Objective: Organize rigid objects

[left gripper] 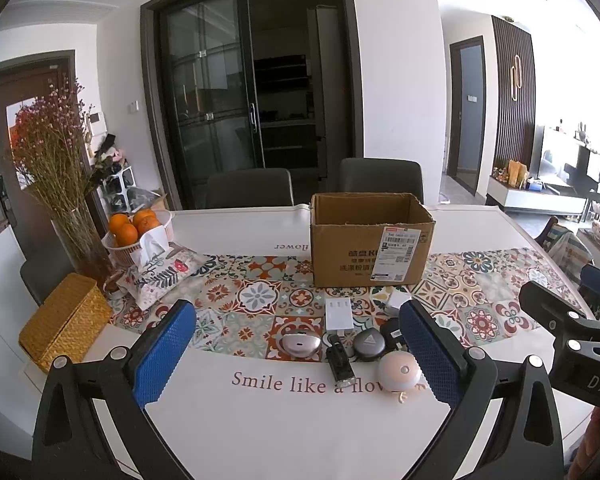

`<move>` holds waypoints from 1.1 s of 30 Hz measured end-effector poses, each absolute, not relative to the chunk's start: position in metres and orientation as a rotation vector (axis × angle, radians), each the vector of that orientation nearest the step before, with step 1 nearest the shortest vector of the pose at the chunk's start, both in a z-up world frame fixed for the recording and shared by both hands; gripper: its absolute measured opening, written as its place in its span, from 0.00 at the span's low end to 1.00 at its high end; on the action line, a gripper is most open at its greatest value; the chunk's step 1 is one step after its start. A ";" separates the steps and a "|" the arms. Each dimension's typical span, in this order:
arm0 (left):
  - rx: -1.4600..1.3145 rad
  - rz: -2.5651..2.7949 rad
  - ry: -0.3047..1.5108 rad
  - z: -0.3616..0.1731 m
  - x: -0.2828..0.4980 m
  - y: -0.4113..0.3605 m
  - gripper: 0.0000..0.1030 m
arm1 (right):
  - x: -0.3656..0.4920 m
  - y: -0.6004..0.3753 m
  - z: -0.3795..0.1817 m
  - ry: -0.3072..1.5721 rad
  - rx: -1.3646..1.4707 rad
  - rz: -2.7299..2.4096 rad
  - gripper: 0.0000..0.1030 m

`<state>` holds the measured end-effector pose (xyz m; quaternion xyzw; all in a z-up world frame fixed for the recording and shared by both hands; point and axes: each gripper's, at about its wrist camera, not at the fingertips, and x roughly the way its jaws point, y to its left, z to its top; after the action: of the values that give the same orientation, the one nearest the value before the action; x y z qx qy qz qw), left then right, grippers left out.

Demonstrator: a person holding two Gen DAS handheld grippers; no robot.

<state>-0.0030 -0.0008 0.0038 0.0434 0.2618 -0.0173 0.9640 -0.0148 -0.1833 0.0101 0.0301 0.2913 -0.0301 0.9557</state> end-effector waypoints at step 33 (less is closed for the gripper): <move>0.087 -0.029 0.528 0.003 -0.003 -0.001 1.00 | -0.014 -0.184 0.013 0.581 0.057 -0.052 0.99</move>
<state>-0.0028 -0.0012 0.0030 0.0430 0.2607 -0.0143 0.9644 -0.0136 -0.1837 0.0129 0.0283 0.2865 -0.0258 0.9573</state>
